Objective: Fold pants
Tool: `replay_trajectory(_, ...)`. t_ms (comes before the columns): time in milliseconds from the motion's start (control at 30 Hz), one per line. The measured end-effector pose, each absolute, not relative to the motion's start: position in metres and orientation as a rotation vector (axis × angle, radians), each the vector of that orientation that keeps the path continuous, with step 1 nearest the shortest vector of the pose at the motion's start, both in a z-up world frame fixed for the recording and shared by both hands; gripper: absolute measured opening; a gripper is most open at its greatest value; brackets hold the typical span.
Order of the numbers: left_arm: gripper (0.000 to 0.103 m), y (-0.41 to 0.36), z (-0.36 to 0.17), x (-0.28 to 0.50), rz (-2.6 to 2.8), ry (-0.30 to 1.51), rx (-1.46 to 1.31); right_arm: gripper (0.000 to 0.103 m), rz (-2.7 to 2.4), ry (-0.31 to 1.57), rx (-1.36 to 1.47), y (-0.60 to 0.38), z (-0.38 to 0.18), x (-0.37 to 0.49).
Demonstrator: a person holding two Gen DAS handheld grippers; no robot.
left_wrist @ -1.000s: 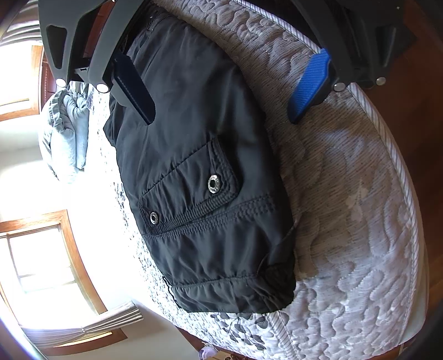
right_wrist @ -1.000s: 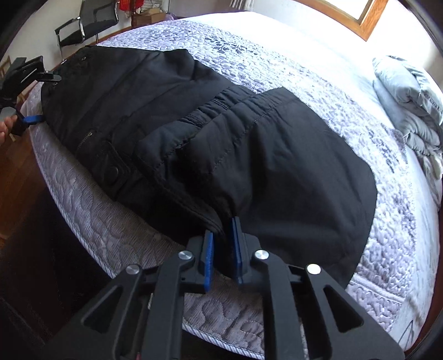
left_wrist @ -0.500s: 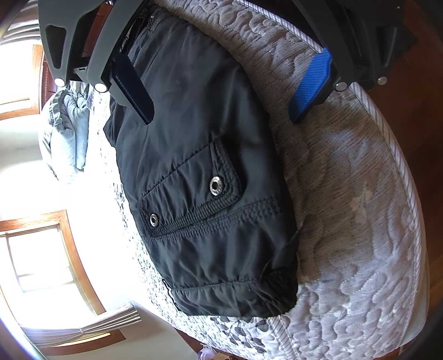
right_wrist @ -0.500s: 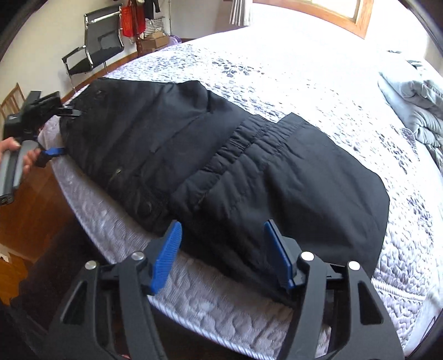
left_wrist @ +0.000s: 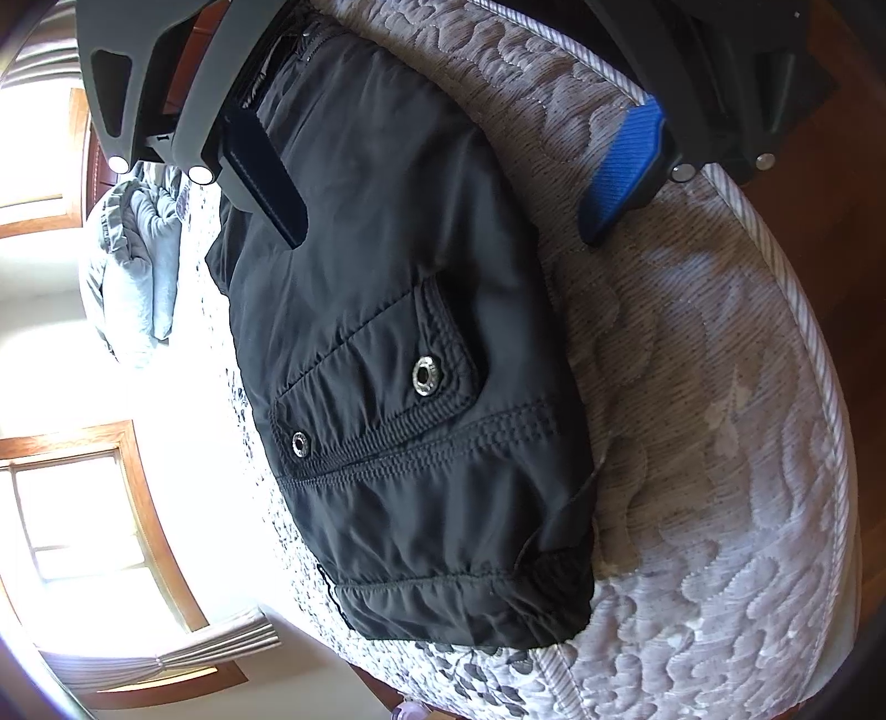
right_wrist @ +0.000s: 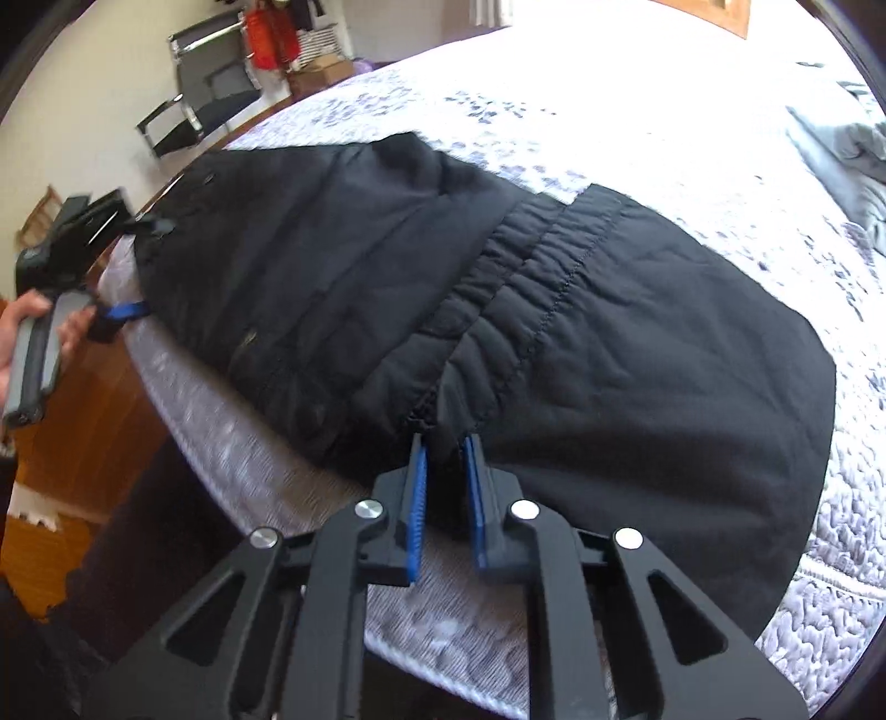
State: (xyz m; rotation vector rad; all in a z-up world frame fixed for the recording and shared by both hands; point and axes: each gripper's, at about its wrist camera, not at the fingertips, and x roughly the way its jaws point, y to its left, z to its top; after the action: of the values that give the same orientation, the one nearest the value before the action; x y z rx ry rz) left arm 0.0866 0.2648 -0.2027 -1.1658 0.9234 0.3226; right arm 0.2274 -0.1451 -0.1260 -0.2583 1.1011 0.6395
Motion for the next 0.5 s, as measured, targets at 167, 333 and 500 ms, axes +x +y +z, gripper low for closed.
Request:
replay_trajectory(167, 0.099, 0.2647, -0.2039, 0.0893, 0.327, 0.93, -1.162, 0.012, 0.652, 1.11, -0.29, -0.1434, -0.1316, 0.2191)
replay_trajectory(333, 0.099, 0.2672, -0.2032, 0.0929, 0.331, 0.928, -1.176, 0.012, 0.671, 1.116, -0.291, -0.1458, -0.133, 0.2182)
replay_trajectory(500, 0.099, 0.2676, -0.2001, 0.0966, 0.32, 0.923, -1.166, 0.048, 0.676, 1.125, -0.249, -0.149, -0.1331, 0.2183)
